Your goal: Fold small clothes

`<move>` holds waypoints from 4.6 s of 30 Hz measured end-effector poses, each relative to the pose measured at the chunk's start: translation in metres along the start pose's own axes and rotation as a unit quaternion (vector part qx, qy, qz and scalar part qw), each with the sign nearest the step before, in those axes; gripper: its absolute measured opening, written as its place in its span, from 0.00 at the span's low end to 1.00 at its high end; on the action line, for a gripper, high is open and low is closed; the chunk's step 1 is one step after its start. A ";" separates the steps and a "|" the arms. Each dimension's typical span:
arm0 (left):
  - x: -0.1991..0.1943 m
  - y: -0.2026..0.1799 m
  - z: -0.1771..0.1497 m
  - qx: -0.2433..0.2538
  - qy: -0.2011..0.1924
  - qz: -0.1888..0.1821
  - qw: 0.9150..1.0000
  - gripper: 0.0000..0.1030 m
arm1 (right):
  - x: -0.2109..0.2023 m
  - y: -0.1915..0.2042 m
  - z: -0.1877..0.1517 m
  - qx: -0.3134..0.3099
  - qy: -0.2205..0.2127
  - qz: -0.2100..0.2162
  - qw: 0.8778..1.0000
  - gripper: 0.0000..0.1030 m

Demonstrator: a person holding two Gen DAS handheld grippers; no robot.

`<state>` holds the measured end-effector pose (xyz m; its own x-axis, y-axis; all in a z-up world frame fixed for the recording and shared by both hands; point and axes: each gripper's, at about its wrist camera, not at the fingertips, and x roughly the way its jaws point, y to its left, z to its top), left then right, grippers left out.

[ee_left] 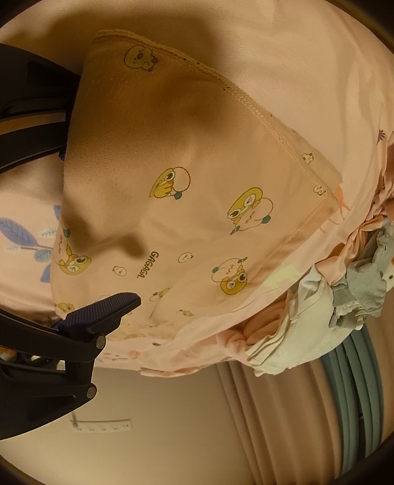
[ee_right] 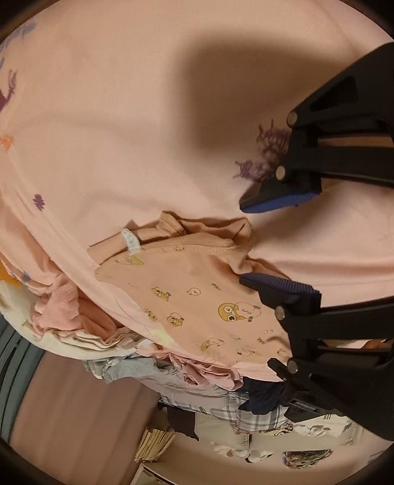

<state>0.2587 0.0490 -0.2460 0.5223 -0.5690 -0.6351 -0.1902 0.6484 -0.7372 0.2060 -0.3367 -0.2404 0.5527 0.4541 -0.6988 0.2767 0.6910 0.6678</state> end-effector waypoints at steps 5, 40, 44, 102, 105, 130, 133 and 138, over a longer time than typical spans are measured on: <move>0.003 -0.007 -0.002 0.020 0.003 0.016 1.000 0.69 | 0.014 0.009 0.005 -0.024 -0.017 -0.024 0.999 0.08; 0.006 -0.014 -0.003 0.053 0.014 0.033 0.998 0.69 | 0.016 0.036 -0.002 -0.158 0.038 -0.096 0.982 0.03; 0.006 -0.014 -0.003 0.054 0.013 0.032 0.998 0.69 | 0.004 0.027 -0.011 -0.163 0.039 -0.095 0.981 0.05; -0.090 0.045 -0.105 -0.028 0.018 0.042 0.999 0.07 | -0.051 -0.035 -0.099 0.011 0.048 0.022 0.999 0.06; -0.108 0.050 -0.109 -0.016 0.004 0.065 0.998 0.07 | -0.071 -0.042 -0.096 0.002 0.029 -0.006 1.000 0.08; -0.171 0.047 -0.133 -0.008 -0.020 0.072 0.997 0.12 | -0.124 0.001 -0.091 -0.117 -0.044 -0.122 0.985 0.12; -0.157 0.038 -0.141 0.007 0.003 0.059 0.998 0.41 | -0.105 0.027 -0.095 -0.149 -0.030 -0.084 0.985 0.12; -0.126 0.041 -0.155 0.005 0.032 0.049 0.998 0.41 | -0.055 0.058 -0.115 -0.186 0.030 -0.027 0.982 0.12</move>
<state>0.0564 0.0694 -0.2322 0.4466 -0.5336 -0.7182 -0.2291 0.7078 -0.6683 0.1011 -0.2566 -0.1929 0.4950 0.4361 -0.7515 -0.0081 0.8672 0.4979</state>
